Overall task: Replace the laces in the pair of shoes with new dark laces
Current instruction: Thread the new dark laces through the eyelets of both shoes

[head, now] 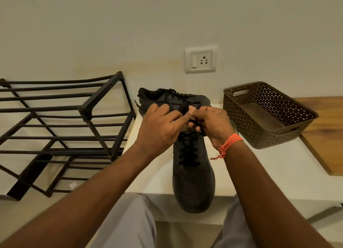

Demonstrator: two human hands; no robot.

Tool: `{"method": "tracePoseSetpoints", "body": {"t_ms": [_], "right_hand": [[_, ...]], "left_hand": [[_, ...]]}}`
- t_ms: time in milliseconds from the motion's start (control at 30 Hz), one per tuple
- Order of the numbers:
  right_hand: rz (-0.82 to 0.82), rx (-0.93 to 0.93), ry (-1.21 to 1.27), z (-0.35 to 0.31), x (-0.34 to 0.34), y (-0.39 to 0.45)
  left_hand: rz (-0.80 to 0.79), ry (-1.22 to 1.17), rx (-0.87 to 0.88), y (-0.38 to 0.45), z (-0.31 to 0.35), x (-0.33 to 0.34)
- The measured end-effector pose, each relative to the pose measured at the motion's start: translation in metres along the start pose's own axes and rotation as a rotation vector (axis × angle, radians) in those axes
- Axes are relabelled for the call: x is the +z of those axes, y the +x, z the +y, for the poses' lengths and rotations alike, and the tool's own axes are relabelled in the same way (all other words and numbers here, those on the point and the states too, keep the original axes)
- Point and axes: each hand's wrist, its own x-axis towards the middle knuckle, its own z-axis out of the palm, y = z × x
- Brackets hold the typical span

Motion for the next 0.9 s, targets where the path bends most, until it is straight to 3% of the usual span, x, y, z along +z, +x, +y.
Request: {"method": "tracePoseSetpoints", "body": {"t_ms": [133, 200, 267, 333, 400, 500, 600, 667, 767, 833, 900], "right_hand": [[-0.056, 0.052, -0.001, -0.004, -0.002, 0.0], [-0.007, -0.022, -0.128, 0.001, -0.001, 0.001], [0.132, -0.208, -0.439, 0.01, -0.004, -0.001], [0.209, -0.39, -0.557, 0.011, -0.01, -0.014], [0.074, -0.468, -0.557, 0.008, -0.014, -0.028], [-0.035, -0.435, -0.8, 0.015, -0.007, -0.033], [0.054, -0.487, -0.881, 0.024, -0.001, -0.028], [-0.002, -0.507, -0.842, 0.019, -0.006, -0.03], [-0.126, -0.434, -0.466, 0.001, -0.019, -0.038], [-0.108, -0.399, -0.23, -0.007, -0.029, -0.043], [-0.064, -0.394, -0.273, -0.012, -0.047, -0.042]], "left_hand": [[-0.087, -0.033, 0.003, 0.004, -0.004, 0.0], [-0.191, -0.178, -0.11, 0.01, -0.003, -0.004], [-0.324, -0.357, -0.349, 0.018, 0.001, -0.01], [-0.543, -0.704, -0.701, 0.028, -0.001, -0.016], [-0.776, -1.115, -1.034, 0.033, -0.008, -0.02], [-0.84, -1.373, -1.221, 0.031, -0.012, -0.022], [-0.794, -1.437, -1.286, 0.026, -0.012, -0.02], [-0.772, -1.417, -1.244, 0.023, -0.017, -0.022], [-0.723, -1.331, -1.144, 0.017, -0.022, -0.025], [-0.696, -1.308, -1.099, 0.013, -0.021, -0.026], [-0.655, -1.265, -1.084, 0.005, -0.02, -0.023]]}}
